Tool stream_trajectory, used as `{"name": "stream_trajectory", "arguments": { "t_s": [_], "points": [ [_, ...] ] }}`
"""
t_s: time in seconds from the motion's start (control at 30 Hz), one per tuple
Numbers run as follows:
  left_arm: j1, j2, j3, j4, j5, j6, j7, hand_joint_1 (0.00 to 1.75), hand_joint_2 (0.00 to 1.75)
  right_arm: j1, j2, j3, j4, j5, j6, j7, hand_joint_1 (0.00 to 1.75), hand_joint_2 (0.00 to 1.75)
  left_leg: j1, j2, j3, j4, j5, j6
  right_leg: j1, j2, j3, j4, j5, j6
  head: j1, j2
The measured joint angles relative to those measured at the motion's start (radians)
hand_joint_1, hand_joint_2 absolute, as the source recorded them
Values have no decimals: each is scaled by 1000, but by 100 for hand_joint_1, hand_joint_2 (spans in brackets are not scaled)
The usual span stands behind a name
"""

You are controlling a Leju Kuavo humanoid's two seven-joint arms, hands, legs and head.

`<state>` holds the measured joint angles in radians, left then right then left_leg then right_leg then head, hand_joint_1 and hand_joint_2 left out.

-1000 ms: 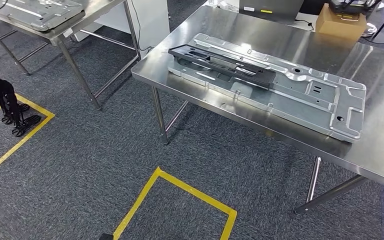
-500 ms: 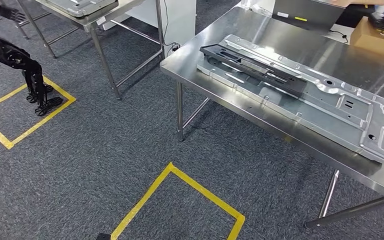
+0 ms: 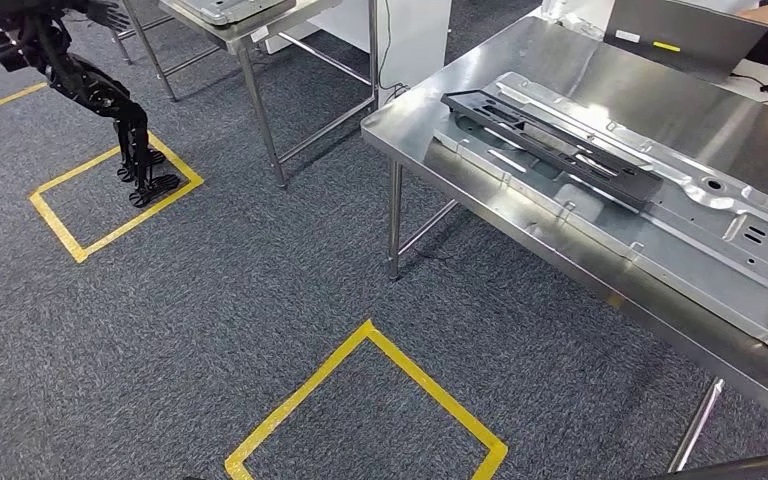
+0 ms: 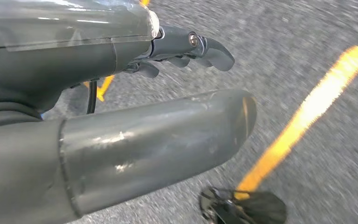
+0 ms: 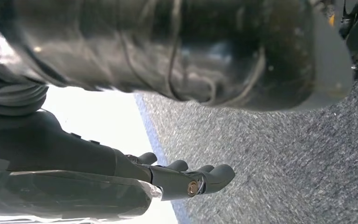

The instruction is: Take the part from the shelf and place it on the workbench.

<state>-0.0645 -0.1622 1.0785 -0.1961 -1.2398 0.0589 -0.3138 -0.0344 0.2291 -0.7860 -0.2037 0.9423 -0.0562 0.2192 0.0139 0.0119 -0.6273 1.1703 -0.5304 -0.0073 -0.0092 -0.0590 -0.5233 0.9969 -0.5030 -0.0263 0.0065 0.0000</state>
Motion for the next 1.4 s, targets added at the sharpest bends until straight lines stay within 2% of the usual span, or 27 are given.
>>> {"name": "stream_trajectory", "arguments": {
  "t_s": [0.07,0.1,0.13,0.2,0.27,0.33,0.37,0.4,0.43,0.47,0.5,0.57,0.63,0.73,0.8,0.83,0.87,0.97,1.0,1.07,1.13,1.17,1.23,1.27,1.3,1.33,1.4],
  "points": [
    [-2,4,0,0,0,4,2,0,0,0,1,-2,0,4,2,7,0,0,-6,34,67,-128,42,8,5,-19,3,5,-6,9,1,0],
    [-3,4,0,0,0,6,2,0,0,0,1,-3,0,5,3,10,0,0,-9,43,82,-159,48,13,8,-28,3,7,-8,14,1,0],
    [-2,4,0,0,0,6,2,0,0,-1,1,-3,0,6,3,12,0,0,-11,43,83,-168,45,18,11,-36,3,8,-9,18,1,0],
    [3,4,1,0,-1,6,2,0,0,-5,1,-4,0,8,4,15,0,0,-10,24,80,-170,51,29,9,-42,5,11,-13,28,2,0],
    [5,4,1,0,-2,6,2,0,0,-6,1,-4,0,11,4,16,0,0,-6,8,79,-175,58,42,5,-6,-10,53,-47,39,2,0],
    [2,4,1,0,-3,6,0,0,0,-3,1,-5,0,14,4,16,0,0,-5,-9,75,-176,62,50,2,40,-65,173,-117,45,2,0],
    [1,4,2,0,-4,6,-1,0,0,-2,1,-5,0,16,4,16,0,0,-6,-19,73,-176,63,52,2,49,-98,239,-146,46,2,0],
    [1,4,2,0,-4,6,-3,0,0,-2,1,-5,0,18,4,16,0,0,-7,-29,72,-175,64,54,2,53,-122,288,-159,46,2,0],
    [2,4,2,0,-4,7,-4,0,0,-1,1,-5,0,22,4,16,0,0,-8,-40,72,-174,64,54,2,54,-129,300,-150,45,2,0],
    [3,5,2,0,-5,7,-5,0,0,-1,0,-5,0,25,4,15,0,0,-9,-53,73,-173,64,54,2,57,-117,271,-122,43,2,0],
    [4,5,3,0,-6,7,-6,0,0,0,0,-5,0,28,4,15,0,0,-9,-66,74,-172,64,53,2,65,-88,209,-80,39,2,0],
    [2,4,3,0,-7,8,-7,0,0,1,0,-5,0,31,4,13,0,0,-10,-90,73,-167,63,50,2,105,-27,75,-21,28,2,0],
    [1,2,4,0,-8,9,-7,0,0,0,-1,-6,0,32,4,11,0,0,-8,-110,66,-165,65,38,5,129,-6,21,-10,22,2,0],
    [6,2,4,0,-8,10,-7,0,0,-6,-1,-6,0,33,5,9,0,0,-6,-134,59,-168,71,19,5,107,-3,11,-5,13,2,0],
    [7,2,4,0,-8,10,-7,0,0,-7,-1,-6,0,33,5,8,0,0,-9,-139,57,-169,71,15,1,100,-1,5,-1,8,1,0],
    [7,3,4,0,-8,10,-7,0,0,-7,0,-6,0,33,5,8,0,0,-9,-137,57,-168,70,15,-1,99,0,4,-1,8,1,0],
    [6,3,4,0,-8,10,-7,0,0,-6,0,-6,0,33,5,8,0,0,-9,-112,48,-147,55,14,-2,91,2,0,1,4,1,0],
    [4,3,5,0,-8,11,-7,0,0,-2,1,-6,0,33,5,8,0,0,-2,-23,-54,74,-44,-4,2,27,4,-4,0,-7,-1,0],
    [4,3,6,0,-8,11,-7,0,0,-1,1,-6,0,33,5,8,0,0,2,-15,-65,100,-45,-9,3,8,4,-2,-3,-6,-1,0],
    [5,4,8,0,-8,12,-7,0,0,-2,1,-6,0,33,5,8,0,0,3,11,4,-29,19,-8,3,-15,10,1,-9,0,-1,0],
    [2,5,10,0,-8,12,-7,0,0,-2,2,-6,0,34,7,8,0,0,-3,43,63,-140,52,1,8,-34,14,5,-17,10,-1,0],
    [2,5,10,0,-8,12,-7,0,0,-3,2,-6,0,35,7,8,0,0,-6,51,74,-162,53,7,11,-42,16,6,-19,15,0,0],
    [4,4,12,0,-7,12,-7,0,0,-7,2,-6,0,38,9,8,0,0,-9,33,72,-165,54,19,12,-57,20,6,-22,24,0,0],
    [5,4,14,0,-7,13,-7,0,0,-9,2,-6,0,40,10,8,0,0,-8,24,72,-168,57,25,9,-50,21,10,-27,30,1,0],
    [6,4,15,0,-6,13,-7,0,0,-9,2,-6,0,42,12,8,0,0,-7,15,71,-171,60,32,6,-29,15,26,-41,35,0,0],
    [5,4,16,0,-6,14,-6,0,0,-9,2,-6,0,44,14,8,0,0,-5,5,72,-174,64,39,3,-1,-2,65,-68,40,1,0],
    [1,4,19,0,-5,14,-6,0,0,-6,2,-6,0,46,16,7,0,0,-5,-15,68,-175,67,47,-1,47,-64,195,-138,44,1,0]
  ]
}}
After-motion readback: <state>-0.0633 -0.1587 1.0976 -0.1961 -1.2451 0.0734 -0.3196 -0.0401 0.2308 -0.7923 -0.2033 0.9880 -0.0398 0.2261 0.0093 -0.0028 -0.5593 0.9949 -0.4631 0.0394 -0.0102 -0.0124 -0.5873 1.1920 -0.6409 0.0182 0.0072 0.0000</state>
